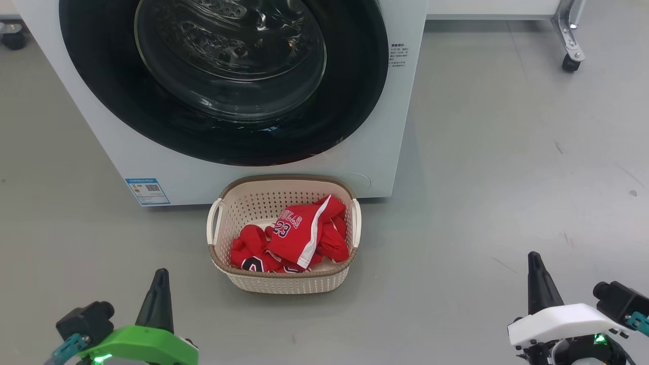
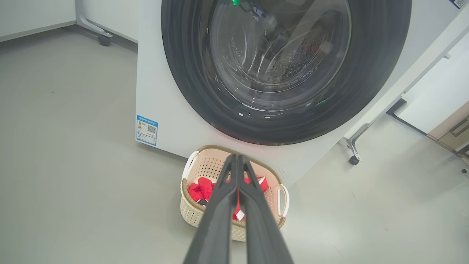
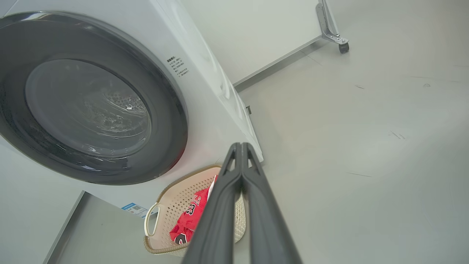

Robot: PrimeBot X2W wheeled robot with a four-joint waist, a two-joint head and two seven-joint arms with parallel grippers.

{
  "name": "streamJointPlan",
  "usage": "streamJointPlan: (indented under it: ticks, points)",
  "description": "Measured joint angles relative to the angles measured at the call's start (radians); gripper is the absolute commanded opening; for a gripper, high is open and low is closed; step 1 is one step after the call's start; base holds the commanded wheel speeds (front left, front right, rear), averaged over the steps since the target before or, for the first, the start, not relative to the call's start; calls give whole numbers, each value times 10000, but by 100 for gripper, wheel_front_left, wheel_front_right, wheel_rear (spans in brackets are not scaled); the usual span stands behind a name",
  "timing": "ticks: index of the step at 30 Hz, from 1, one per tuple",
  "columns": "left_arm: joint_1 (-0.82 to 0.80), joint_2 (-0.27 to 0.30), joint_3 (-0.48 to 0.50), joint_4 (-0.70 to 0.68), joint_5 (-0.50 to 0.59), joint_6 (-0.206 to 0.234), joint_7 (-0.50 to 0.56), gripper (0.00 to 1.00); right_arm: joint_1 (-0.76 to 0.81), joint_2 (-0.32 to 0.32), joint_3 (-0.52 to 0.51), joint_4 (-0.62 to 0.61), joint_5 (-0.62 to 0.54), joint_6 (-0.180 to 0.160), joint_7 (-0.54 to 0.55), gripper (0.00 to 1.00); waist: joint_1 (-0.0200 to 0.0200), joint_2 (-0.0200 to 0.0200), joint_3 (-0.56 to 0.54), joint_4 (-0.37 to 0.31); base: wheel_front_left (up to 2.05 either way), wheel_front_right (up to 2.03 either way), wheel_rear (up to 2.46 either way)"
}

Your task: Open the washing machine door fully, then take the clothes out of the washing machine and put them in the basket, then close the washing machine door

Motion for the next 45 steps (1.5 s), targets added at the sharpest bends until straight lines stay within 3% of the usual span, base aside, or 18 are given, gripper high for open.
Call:
streamJointPlan:
  ticks: [45]
  points:
    - [-469,17,1225,694,-6038,-788,1221,0,-848,-113,-1035,857,6151,596,1241,0,1,0,-252,-47,0,0,0]
